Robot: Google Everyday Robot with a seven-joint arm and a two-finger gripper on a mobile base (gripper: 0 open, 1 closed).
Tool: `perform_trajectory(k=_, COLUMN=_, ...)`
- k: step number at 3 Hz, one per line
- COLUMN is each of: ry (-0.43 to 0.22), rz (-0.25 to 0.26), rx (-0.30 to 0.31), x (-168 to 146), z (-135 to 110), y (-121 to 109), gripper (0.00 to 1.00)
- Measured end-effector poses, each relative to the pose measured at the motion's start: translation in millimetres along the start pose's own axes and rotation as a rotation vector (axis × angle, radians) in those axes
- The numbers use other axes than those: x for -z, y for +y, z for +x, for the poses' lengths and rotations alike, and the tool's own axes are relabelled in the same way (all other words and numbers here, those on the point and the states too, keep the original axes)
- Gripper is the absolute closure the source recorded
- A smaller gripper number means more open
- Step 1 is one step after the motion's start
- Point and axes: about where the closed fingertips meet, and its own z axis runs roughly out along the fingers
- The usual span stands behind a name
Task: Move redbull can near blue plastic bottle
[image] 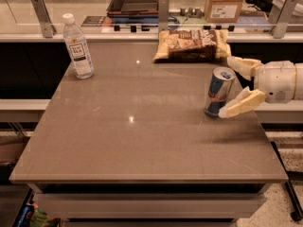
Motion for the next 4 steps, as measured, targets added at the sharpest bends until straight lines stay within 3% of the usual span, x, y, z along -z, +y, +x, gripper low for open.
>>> perform_trajectory(k=2, ry=-0.092, rz=-0.016, rx=-0.078, x=-12.5, z=5.3, y=5.0, gripper=0.0)
perform_trajectory(k=4, ry=-0.156, rz=0.0, rx=-0.111, x=-15.5, z=13.5, y=7.1, gripper=0.0)
